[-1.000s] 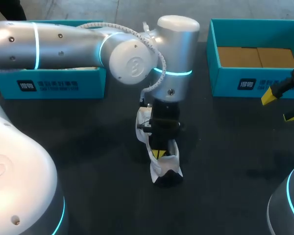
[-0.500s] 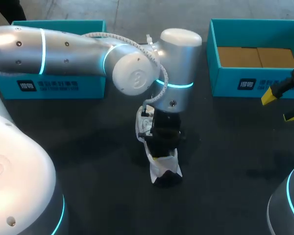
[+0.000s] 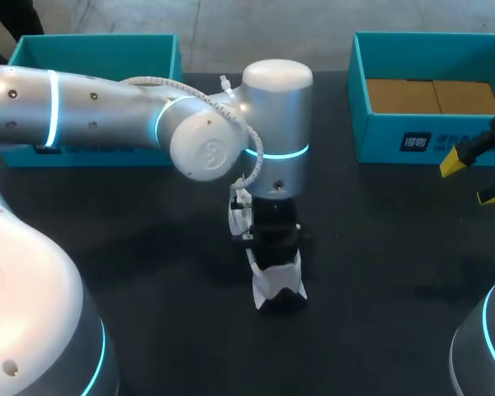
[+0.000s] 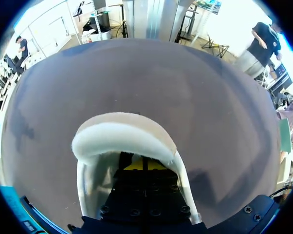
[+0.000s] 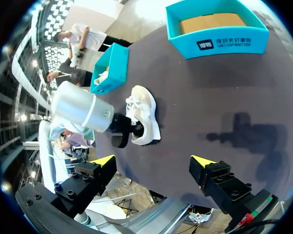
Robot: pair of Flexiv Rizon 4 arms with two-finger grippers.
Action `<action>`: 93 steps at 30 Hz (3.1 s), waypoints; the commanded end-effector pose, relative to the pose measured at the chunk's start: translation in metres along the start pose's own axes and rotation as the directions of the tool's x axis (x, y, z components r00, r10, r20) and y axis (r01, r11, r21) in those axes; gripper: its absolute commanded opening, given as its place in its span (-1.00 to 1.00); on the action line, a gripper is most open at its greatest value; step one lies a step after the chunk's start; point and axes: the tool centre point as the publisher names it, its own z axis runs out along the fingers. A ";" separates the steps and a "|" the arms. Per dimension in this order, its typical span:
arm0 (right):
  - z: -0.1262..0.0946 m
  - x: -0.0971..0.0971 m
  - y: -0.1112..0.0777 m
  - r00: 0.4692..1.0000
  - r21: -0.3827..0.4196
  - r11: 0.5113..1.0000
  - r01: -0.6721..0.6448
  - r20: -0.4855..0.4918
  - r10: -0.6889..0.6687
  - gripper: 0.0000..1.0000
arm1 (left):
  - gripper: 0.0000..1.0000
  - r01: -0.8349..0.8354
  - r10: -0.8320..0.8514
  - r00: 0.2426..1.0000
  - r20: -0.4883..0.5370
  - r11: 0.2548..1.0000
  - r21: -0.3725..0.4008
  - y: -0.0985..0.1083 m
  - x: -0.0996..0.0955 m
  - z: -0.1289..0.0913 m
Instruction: Take the shoe out of the shoebox, open the shoe tongue, remove and reinsert the insole, then place the shoe into the shoebox
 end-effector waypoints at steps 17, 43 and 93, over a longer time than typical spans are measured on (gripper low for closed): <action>0.001 0.000 0.000 1.000 0.000 1.000 -0.002 0.003 0.002 1.00 | -1.00 -0.037 0.032 0.993 -0.114 0.998 -0.049 0.001 0.002 -0.030; 0.001 0.000 0.000 1.000 0.000 1.000 -0.002 0.003 0.002 1.00 | -1.00 0.016 -0.011 0.996 0.083 0.998 -0.059 0.011 0.012 0.018; 0.001 0.000 0.000 1.000 0.000 1.000 -0.002 0.003 0.002 1.00 | 0.38 -0.036 0.048 0.992 0.114 0.993 -0.111 0.006 -0.002 -0.054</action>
